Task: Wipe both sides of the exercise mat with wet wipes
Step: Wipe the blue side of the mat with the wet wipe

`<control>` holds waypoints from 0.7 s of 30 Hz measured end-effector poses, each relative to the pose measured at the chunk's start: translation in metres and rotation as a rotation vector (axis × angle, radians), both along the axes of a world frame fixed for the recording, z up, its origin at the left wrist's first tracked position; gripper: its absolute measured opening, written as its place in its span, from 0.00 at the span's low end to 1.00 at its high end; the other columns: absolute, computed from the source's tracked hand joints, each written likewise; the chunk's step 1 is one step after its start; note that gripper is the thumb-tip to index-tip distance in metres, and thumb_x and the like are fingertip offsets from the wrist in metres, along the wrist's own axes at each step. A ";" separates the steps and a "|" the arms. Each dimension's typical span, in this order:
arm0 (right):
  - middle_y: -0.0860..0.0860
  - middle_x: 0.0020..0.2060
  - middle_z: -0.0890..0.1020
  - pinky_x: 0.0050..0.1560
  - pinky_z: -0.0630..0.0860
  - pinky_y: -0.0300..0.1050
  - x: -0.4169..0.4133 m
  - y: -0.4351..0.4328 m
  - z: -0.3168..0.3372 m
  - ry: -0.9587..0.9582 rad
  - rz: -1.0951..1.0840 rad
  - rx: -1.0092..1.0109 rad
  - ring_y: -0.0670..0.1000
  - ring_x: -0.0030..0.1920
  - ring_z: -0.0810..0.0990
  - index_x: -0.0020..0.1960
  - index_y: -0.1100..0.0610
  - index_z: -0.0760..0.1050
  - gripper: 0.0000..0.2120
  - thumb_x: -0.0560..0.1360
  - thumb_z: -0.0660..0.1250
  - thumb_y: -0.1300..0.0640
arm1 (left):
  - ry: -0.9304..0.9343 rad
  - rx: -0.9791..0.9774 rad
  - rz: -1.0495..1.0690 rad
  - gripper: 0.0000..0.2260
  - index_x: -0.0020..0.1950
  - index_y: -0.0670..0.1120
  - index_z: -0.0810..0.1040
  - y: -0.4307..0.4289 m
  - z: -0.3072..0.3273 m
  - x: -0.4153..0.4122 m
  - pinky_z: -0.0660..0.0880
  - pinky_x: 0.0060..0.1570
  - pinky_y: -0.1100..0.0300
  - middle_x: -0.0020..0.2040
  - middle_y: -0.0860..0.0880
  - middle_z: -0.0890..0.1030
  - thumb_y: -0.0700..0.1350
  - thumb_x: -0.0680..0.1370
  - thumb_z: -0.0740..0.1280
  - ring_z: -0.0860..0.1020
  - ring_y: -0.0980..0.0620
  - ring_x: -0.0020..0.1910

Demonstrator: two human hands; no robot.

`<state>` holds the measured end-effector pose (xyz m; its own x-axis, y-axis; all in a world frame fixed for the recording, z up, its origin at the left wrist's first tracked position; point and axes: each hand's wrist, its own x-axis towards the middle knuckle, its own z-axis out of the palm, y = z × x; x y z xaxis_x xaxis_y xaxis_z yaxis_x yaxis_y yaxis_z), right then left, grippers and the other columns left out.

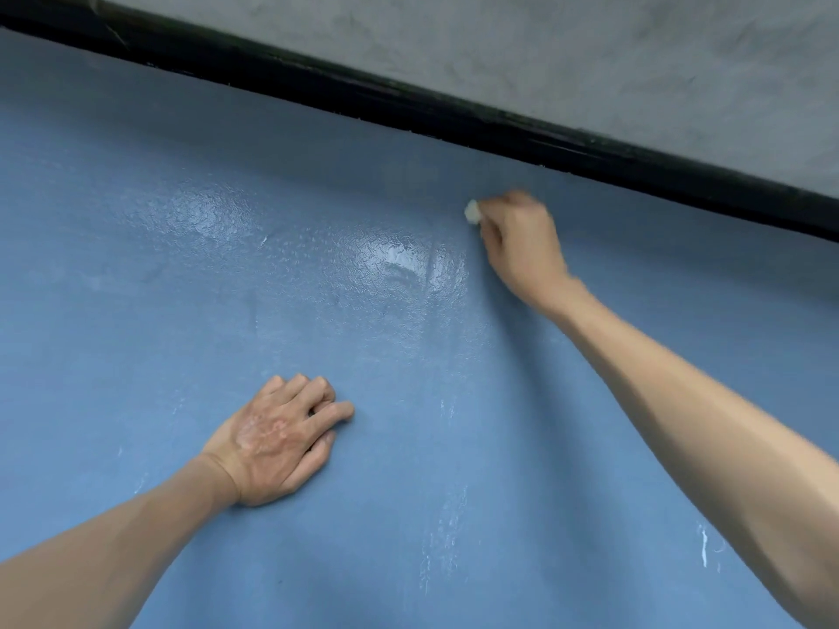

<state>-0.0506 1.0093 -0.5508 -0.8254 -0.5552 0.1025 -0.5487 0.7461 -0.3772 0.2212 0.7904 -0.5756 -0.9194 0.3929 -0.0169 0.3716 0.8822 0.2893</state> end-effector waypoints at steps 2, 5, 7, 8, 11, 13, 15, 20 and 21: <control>0.58 0.38 0.75 0.36 0.74 0.51 0.047 0.021 0.002 -0.028 0.064 0.007 0.59 0.37 0.74 0.48 0.60 0.79 0.11 0.77 0.57 0.60 | 0.000 -0.003 -0.003 0.10 0.55 0.50 0.71 0.000 -0.001 0.000 0.61 0.41 0.55 0.45 0.50 0.72 0.49 0.75 0.58 0.67 0.49 0.40; 0.56 0.41 0.75 0.35 0.76 0.51 0.096 0.046 0.012 -0.095 0.152 0.002 0.60 0.35 0.75 0.52 0.60 0.78 0.15 0.79 0.56 0.53 | -0.001 0.004 0.001 0.10 0.55 0.50 0.71 0.000 -0.001 0.002 0.61 0.41 0.56 0.45 0.50 0.72 0.49 0.75 0.58 0.66 0.49 0.40; 0.57 0.41 0.76 0.34 0.76 0.50 0.084 0.044 0.015 -0.095 0.172 0.003 0.60 0.35 0.76 0.51 0.60 0.79 0.13 0.79 0.58 0.55 | 0.001 0.008 -0.005 0.10 0.55 0.50 0.71 0.000 -0.001 0.002 0.61 0.41 0.55 0.46 0.50 0.72 0.49 0.75 0.58 0.66 0.49 0.40; 0.58 0.41 0.76 0.35 0.76 0.49 0.067 0.039 0.014 -0.077 0.167 0.005 0.60 0.36 0.76 0.50 0.60 0.80 0.10 0.78 0.60 0.59 | 0.000 0.005 -0.006 0.10 0.55 0.50 0.71 0.000 -0.001 0.001 0.61 0.41 0.55 0.45 0.50 0.72 0.49 0.75 0.58 0.66 0.49 0.40; 0.58 0.44 0.79 0.42 0.77 0.51 0.002 0.013 0.007 -0.012 0.099 0.044 0.62 0.43 0.79 0.51 0.57 0.81 0.14 0.73 0.58 0.64 | 0.007 0.000 -0.003 0.10 0.55 0.50 0.71 0.000 0.000 0.000 0.61 0.41 0.55 0.45 0.50 0.72 0.49 0.75 0.58 0.67 0.49 0.40; 0.58 0.48 0.79 0.46 0.74 0.47 -0.035 -0.002 0.004 -0.022 0.004 0.066 0.60 0.47 0.78 0.53 0.54 0.81 0.17 0.74 0.56 0.64 | 0.009 0.004 -0.005 0.10 0.55 0.50 0.71 0.000 0.000 0.001 0.61 0.41 0.55 0.45 0.50 0.72 0.49 0.75 0.58 0.66 0.49 0.40; 0.57 0.50 0.78 0.46 0.71 0.43 -0.050 -0.009 0.002 -0.043 -0.068 0.078 0.58 0.47 0.77 0.54 0.55 0.81 0.16 0.75 0.57 0.65 | 0.005 0.007 -0.007 0.10 0.55 0.50 0.71 0.000 0.000 0.000 0.61 0.41 0.56 0.46 0.50 0.72 0.49 0.75 0.58 0.66 0.49 0.40; 0.59 0.42 0.78 0.42 0.76 0.52 0.018 0.009 0.005 -0.041 -0.044 0.041 0.61 0.42 0.77 0.49 0.60 0.79 0.15 0.75 0.54 0.58 | 0.002 0.014 -0.001 0.11 0.56 0.50 0.71 -0.001 -0.002 0.001 0.61 0.42 0.56 0.46 0.50 0.72 0.49 0.75 0.58 0.67 0.50 0.41; 0.58 0.40 0.76 0.38 0.75 0.52 0.044 0.019 0.005 -0.059 -0.021 0.029 0.60 0.39 0.75 0.48 0.62 0.78 0.17 0.77 0.53 0.54 | -0.002 0.016 -0.001 0.11 0.56 0.51 0.71 -0.001 -0.002 0.001 0.61 0.42 0.56 0.45 0.51 0.72 0.50 0.75 0.58 0.67 0.50 0.41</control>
<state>-0.0069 1.0288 -0.5456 -0.8413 -0.5393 0.0379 -0.5100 0.7684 -0.3866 0.2224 0.7889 -0.5778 -0.9190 0.3940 -0.0122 0.3720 0.8771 0.3038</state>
